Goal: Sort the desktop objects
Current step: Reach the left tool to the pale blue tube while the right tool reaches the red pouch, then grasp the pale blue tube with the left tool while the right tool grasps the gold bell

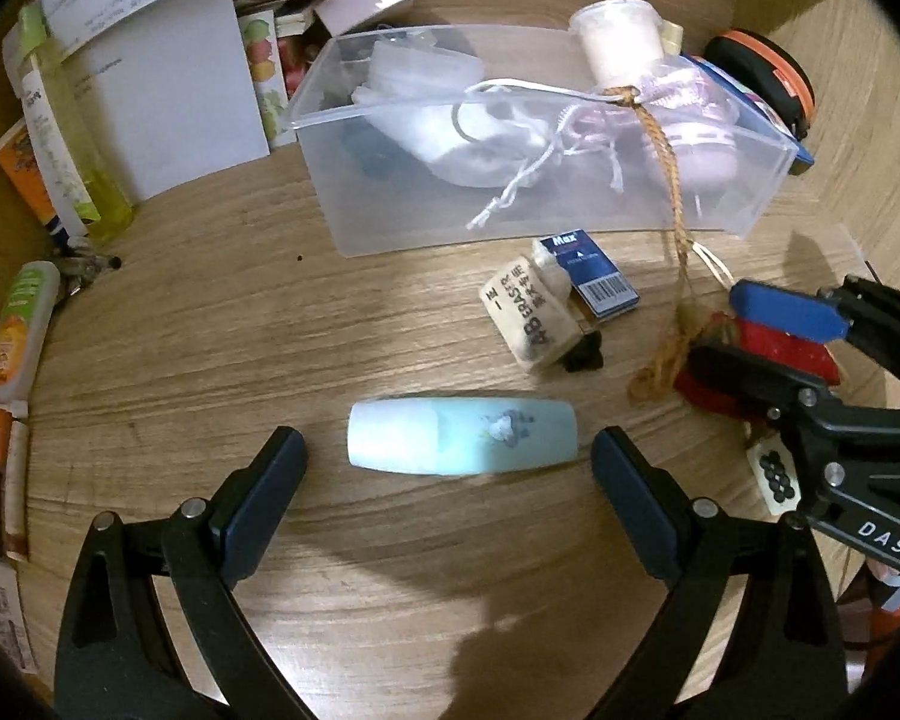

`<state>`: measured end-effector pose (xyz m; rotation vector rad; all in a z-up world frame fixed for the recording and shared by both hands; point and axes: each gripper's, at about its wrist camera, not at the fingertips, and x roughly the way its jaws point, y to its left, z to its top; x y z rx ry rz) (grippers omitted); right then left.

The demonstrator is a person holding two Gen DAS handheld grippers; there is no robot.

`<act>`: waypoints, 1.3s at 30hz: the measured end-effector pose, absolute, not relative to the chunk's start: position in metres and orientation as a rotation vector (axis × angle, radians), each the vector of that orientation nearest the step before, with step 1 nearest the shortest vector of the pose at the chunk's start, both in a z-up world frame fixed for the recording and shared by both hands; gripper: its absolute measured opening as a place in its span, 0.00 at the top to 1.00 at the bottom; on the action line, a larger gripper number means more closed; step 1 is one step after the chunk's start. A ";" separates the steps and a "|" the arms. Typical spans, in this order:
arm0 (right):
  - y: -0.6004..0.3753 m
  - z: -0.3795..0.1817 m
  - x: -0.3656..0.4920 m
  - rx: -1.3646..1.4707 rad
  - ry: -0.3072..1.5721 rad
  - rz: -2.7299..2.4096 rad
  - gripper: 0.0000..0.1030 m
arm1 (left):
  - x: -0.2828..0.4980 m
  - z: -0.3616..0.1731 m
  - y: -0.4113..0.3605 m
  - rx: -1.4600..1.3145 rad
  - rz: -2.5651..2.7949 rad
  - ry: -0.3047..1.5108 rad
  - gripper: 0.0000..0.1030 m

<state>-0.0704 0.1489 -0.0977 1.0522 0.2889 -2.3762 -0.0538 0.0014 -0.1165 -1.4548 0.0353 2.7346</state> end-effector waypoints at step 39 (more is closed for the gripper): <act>0.195 -0.020 -0.064 0.793 0.059 -2.494 0.83 | -0.038 -0.037 -0.023 -1.075 2.956 -0.105 0.29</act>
